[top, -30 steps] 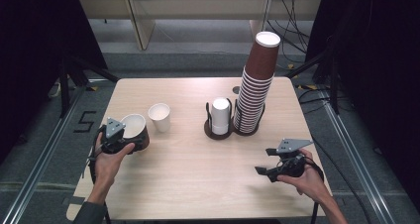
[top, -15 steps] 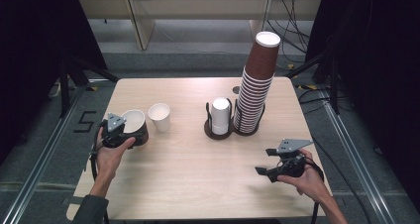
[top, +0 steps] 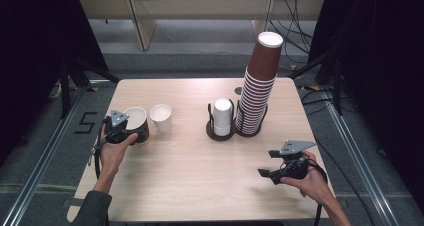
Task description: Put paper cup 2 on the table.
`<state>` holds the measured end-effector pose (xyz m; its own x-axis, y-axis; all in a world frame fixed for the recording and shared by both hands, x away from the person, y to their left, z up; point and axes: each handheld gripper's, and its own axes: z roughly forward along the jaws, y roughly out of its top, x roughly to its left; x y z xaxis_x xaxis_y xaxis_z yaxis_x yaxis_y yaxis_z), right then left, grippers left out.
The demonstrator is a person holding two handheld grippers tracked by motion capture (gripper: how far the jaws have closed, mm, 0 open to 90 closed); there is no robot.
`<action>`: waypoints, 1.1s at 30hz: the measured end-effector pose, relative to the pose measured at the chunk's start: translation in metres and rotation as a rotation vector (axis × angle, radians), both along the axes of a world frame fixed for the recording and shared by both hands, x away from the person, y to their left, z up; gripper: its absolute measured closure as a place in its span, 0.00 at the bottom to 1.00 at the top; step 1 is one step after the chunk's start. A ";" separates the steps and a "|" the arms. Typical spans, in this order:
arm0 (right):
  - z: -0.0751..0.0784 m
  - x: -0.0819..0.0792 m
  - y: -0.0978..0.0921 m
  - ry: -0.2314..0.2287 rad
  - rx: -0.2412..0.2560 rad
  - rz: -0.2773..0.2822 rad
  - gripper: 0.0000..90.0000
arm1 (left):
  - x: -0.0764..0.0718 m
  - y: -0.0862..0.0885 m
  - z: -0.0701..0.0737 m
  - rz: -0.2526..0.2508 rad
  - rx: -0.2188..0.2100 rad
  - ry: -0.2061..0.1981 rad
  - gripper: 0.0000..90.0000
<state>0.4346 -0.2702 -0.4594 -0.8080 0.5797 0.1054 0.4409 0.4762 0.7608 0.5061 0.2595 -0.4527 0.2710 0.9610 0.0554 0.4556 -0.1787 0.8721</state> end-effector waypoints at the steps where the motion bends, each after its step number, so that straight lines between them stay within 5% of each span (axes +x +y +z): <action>1: 0.000 0.000 0.000 -0.001 0.001 0.002 0.20 | 0.001 0.000 0.000 0.001 0.001 -0.003 0.13; 27: 0.000 0.000 0.000 -0.003 -0.004 0.008 0.20 | 0.014 -0.003 -0.013 -0.002 0.002 0.028 0.12; 33: 0.000 0.000 0.000 -0.004 -0.002 0.010 0.20 | 0.013 -0.002 -0.018 -0.015 -0.006 -0.004 0.10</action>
<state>0.4344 -0.2702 -0.4592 -0.8142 0.5717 0.1009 0.4328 0.4819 0.7619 0.5192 0.2571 -0.4710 0.2855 0.9571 0.0507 0.4492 -0.1803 0.8750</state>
